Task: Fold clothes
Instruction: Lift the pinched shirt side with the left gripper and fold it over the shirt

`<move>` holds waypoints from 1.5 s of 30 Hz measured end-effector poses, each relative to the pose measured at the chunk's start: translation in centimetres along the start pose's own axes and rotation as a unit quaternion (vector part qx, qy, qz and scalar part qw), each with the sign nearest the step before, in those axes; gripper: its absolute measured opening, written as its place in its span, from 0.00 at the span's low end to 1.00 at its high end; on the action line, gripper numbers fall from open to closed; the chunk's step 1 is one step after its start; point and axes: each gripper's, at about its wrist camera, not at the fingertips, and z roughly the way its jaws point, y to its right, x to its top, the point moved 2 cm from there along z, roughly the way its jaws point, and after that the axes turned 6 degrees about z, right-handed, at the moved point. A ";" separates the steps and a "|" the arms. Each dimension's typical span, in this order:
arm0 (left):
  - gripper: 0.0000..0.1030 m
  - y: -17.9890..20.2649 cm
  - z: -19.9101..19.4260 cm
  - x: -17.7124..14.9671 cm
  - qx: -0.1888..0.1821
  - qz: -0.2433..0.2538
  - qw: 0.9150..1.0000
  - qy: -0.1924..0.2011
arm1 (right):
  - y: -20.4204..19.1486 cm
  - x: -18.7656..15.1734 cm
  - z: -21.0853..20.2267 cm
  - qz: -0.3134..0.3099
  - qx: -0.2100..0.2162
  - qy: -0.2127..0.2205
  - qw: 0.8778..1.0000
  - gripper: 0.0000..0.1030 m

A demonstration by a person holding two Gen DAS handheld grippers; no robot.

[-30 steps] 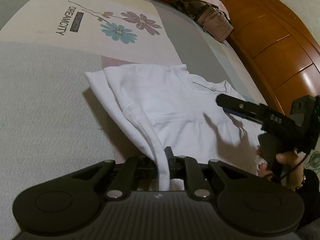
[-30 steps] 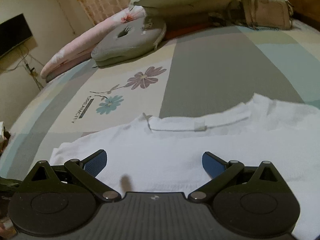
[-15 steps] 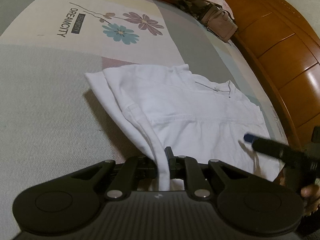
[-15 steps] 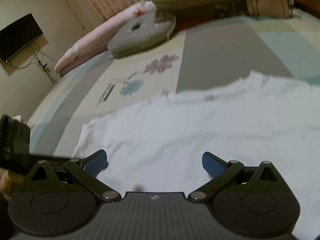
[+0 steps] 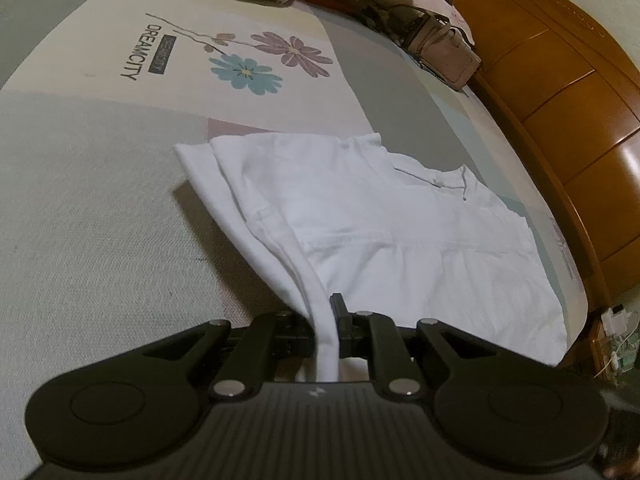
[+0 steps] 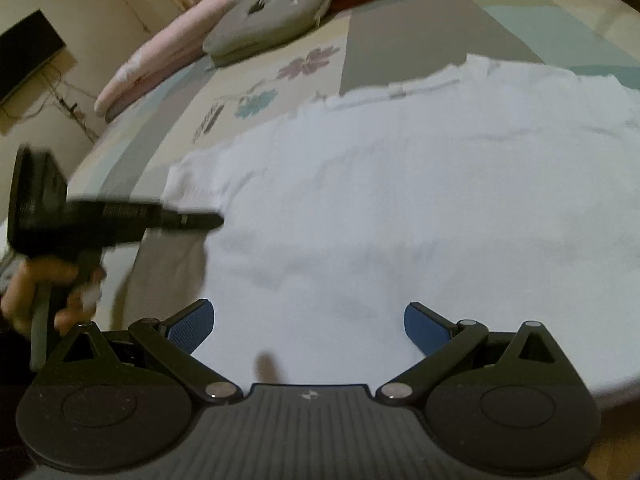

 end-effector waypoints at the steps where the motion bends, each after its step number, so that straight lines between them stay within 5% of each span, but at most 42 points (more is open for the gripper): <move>1: 0.12 0.0 0.0 0.0 0.001 0.000 1.000 0.001 | -0.1 -0.5 -0.3 0.000 -0.002 -0.003 1.000 1.00; 14: 0.13 0.8 -0.3 -0.1 0.029 0.006 1.000 0.003 | -0.4 -1.7 -2.9 0.015 -0.008 0.007 1.000 1.00; 21: 0.15 -0.7 -1.0 -0.7 -0.003 -0.037 0.999 -0.004 | 0.7 -1.4 -4.5 0.019 0.003 0.028 0.999 1.00; 24: 0.12 -0.1 -0.8 -0.2 0.014 -0.042 0.999 -0.016 | 1.5 -1.0 -4.7 0.030 0.007 0.031 0.999 1.00; 27: 0.05 0.9 -0.7 0.5 0.033 -0.054 0.997 -0.035 | 2.1 -0.6 -5.1 0.037 0.015 0.040 0.998 1.00; 45: 0.05 10.7 -3.7 5.1 0.061 0.013 0.997 -0.049 | 7.8 0.1 -8.5 0.057 0.068 0.077 0.993 1.00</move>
